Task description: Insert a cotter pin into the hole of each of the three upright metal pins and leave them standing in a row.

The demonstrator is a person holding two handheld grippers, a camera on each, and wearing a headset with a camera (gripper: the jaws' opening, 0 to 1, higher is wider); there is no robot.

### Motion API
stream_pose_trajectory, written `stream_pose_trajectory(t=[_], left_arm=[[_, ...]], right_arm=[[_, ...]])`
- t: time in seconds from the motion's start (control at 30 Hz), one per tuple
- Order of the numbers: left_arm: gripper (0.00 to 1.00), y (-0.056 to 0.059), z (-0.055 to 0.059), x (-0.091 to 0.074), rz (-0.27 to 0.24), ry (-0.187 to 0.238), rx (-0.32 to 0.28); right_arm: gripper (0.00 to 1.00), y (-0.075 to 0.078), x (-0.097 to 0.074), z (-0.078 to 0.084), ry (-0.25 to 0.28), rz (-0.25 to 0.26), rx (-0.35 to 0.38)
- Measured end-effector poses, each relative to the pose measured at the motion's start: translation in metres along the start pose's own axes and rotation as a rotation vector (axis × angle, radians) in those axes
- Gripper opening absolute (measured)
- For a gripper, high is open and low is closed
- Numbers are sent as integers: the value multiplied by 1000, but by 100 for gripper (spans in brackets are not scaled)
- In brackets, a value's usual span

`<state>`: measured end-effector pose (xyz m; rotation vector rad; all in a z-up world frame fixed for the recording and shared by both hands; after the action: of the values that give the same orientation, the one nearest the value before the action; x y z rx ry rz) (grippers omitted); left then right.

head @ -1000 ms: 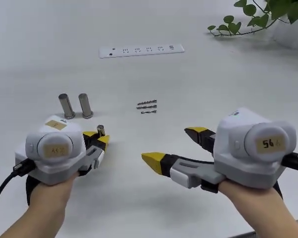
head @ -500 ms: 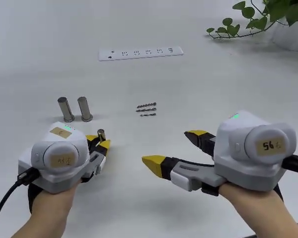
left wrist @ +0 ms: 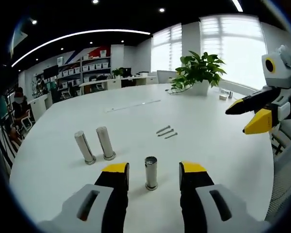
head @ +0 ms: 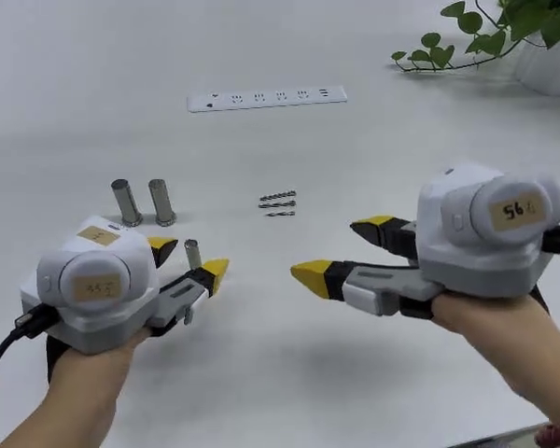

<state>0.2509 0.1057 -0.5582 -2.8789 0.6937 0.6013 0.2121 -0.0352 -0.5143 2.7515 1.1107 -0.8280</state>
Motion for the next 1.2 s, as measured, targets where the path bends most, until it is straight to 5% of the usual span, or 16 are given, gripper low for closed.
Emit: stream_pose_trajectory(t=[0.27,0.53,0.73,1.2], left_arm=[[59,-2,-8,-9,3,7,13],[69,-4,-3,-22,-7,-56,62],[75,-8,0,-33,-15,-74,41],[95,-14,-7,-45,-1,-41,26]], right_arm=[[45,19,18,-6,-68,-61,-9],[40,29,37,-13,-142,-135,-35],[35,34,52,-12,-201,-169,-72],[27,46,84,-2,-343,-229,-157]])
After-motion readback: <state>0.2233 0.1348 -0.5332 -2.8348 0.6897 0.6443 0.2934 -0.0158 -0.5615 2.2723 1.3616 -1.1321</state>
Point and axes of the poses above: the centre of the closed fingertips' face, and the gripper's own axes: x roughly forward along the fingers, y roughly to its right, z roughly out of its underside, the point moved 1 cm from there along -x, roughly backward along the fingers, and after that the axes turned 7 degrees about -z, right-handed, at the moved point
